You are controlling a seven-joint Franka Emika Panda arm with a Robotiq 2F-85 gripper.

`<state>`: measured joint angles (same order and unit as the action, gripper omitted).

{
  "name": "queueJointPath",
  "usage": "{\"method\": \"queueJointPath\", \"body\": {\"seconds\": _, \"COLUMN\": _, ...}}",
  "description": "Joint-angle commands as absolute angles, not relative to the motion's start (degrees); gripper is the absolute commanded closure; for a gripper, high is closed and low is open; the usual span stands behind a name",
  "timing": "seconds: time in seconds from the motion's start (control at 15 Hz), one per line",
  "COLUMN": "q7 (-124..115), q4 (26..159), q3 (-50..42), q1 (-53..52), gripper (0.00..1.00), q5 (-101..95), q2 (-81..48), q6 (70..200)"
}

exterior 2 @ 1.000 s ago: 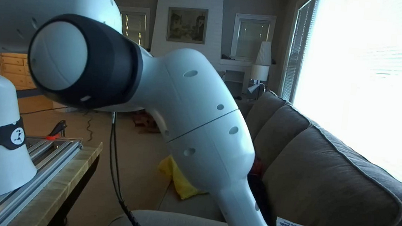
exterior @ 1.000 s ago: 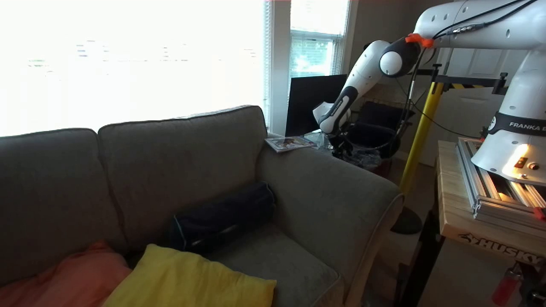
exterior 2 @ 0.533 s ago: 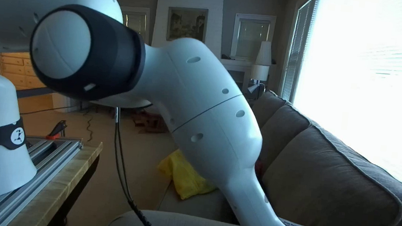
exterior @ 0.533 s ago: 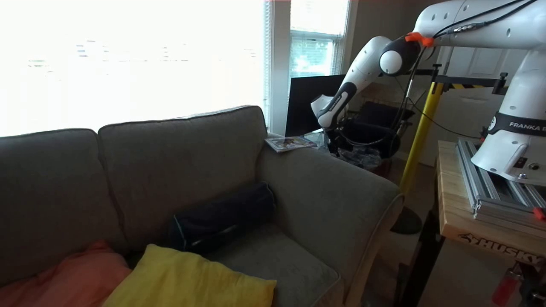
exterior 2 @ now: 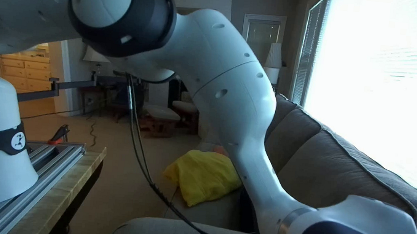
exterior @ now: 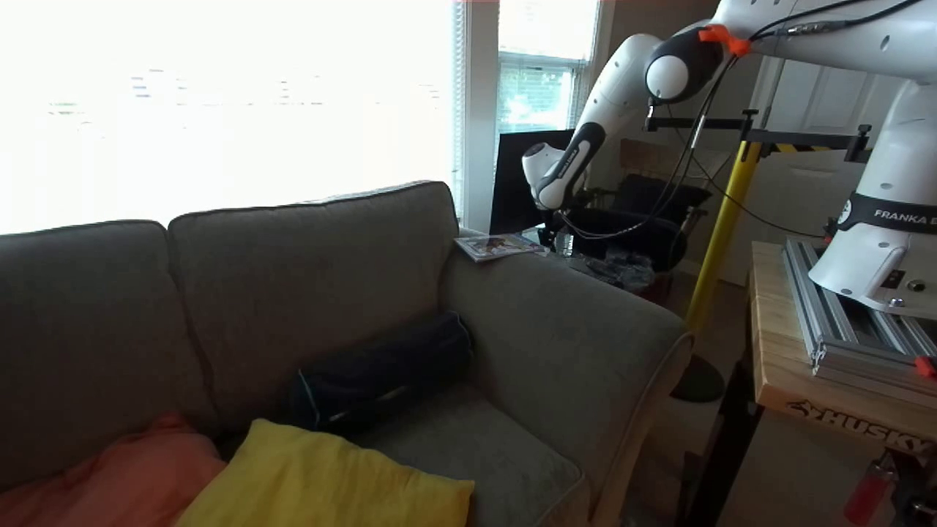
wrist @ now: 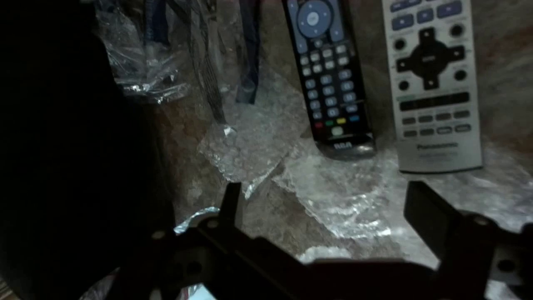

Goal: Remove the remote control from the right armrest of the sofa and place it on the table.

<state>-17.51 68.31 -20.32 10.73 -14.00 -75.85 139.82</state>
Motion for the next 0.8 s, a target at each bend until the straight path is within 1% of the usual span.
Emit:
{"method": "queueJointPath", "body": {"seconds": 0.0, "q7": -24.8, "q4": 82.1, "q3": -23.6, "q1": 4.3, "gripper": 0.0, "q5": -16.0, "q2": -68.1, "q6": 148.2}}
{"method": "queueJointPath", "body": {"seconds": 0.27, "q7": -32.1, "q4": 92.4, "q3": -29.7, "q1": -3.3, "gripper": 0.0, "q5": -16.8, "q2": -63.6, "q6": 155.9}}
{"method": "queueJointPath", "body": {"seconds": 0.53, "q7": -36.6, "q4": 103.1, "q3": -38.6, "q1": -12.8, "gripper": 0.0, "q5": -14.1, "q2": -60.4, "q6": 166.3}}
{"method": "queueJointPath", "body": {"seconds": 0.73, "q7": -34.3, "q4": 111.6, "q3": -41.1, "q1": -17.6, "gripper": 0.0, "q5": -11.6, "q2": -55.1, "q6": 172.6}}
